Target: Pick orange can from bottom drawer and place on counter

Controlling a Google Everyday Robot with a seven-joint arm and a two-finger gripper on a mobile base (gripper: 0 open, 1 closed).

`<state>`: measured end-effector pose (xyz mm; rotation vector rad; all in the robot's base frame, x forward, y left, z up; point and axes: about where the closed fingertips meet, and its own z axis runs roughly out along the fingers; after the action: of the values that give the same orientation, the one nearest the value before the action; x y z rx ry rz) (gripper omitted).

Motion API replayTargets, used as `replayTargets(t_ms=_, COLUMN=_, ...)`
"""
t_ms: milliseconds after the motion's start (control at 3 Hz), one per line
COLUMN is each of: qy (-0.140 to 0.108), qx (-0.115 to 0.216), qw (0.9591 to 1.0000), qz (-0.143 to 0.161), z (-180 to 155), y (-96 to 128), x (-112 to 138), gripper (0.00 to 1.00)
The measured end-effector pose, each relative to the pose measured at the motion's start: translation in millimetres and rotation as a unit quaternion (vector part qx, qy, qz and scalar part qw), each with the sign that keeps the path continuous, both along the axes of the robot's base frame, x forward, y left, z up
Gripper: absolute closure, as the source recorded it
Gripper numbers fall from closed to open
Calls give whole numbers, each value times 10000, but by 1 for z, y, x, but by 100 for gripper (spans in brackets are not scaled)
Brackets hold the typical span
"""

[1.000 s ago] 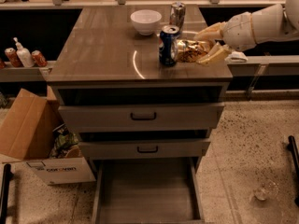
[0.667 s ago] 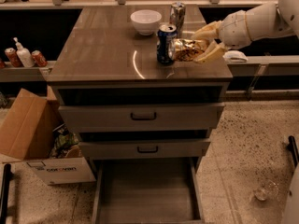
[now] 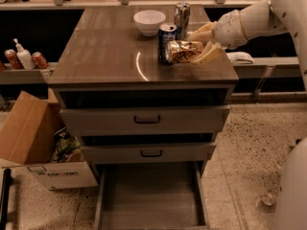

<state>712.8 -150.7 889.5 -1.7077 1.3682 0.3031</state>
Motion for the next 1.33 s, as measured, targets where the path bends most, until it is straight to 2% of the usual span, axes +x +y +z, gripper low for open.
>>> replayTargets(t_ms=333, qy=44, qx=-17, qw=9999, qz=91, z=-2, y=11, x=5, gripper=100)
replayTargets(t_ms=1000, qy=137, qx=15, qw=9999, qz=98, z=-11, y=15, x=9, gripper=100)
replayTargets(t_ms=1333, qy=166, qx=88, qw=9998, qz=55, z=-15, y=11, x=10, gripper=81)
